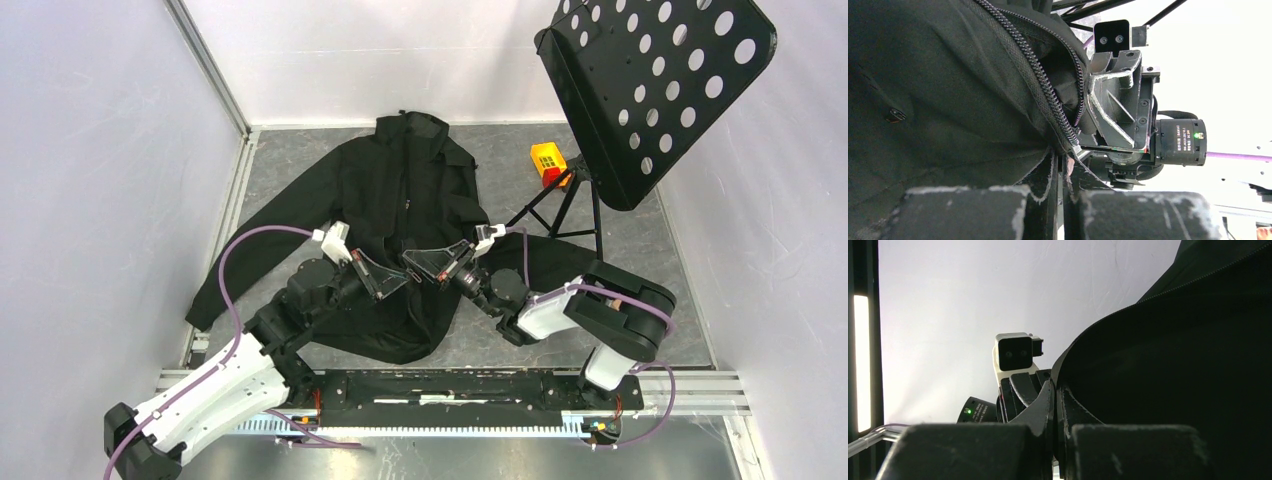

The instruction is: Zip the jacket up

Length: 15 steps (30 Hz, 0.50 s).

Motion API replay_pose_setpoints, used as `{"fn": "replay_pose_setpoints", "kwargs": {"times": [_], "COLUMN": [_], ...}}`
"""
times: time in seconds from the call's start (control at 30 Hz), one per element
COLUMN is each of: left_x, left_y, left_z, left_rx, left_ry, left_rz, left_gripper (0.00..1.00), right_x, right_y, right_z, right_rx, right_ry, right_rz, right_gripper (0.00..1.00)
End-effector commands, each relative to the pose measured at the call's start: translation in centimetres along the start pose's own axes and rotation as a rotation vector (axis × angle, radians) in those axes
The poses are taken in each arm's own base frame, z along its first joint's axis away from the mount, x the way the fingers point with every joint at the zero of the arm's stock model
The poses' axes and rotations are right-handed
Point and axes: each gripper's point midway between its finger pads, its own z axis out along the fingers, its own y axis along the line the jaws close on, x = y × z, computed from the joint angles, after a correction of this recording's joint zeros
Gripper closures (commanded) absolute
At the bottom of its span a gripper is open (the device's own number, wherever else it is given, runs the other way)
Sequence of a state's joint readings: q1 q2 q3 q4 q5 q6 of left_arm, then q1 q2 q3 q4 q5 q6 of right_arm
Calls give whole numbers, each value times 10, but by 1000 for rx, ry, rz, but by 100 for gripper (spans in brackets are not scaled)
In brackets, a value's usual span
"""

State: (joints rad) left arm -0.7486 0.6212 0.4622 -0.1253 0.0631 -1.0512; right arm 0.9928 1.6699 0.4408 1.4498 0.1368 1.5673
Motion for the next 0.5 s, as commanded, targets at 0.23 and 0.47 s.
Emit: {"fn": "replay_pose_setpoints", "kwargs": {"times": [0.23,0.47], "left_x": [33,51], "left_y": [40,59], "left_z": [14,16], "left_rx": [-107,-166], "left_ry": [99,149], "left_rz": [203,212], "left_gripper": [98,98], "right_x": [11,9], "right_y": [42,46], "right_z": [35,38], "right_rx": [-149,-145], "right_ry": [-14,-30], "right_rz": [100,96], "right_gripper": [100,100]}}
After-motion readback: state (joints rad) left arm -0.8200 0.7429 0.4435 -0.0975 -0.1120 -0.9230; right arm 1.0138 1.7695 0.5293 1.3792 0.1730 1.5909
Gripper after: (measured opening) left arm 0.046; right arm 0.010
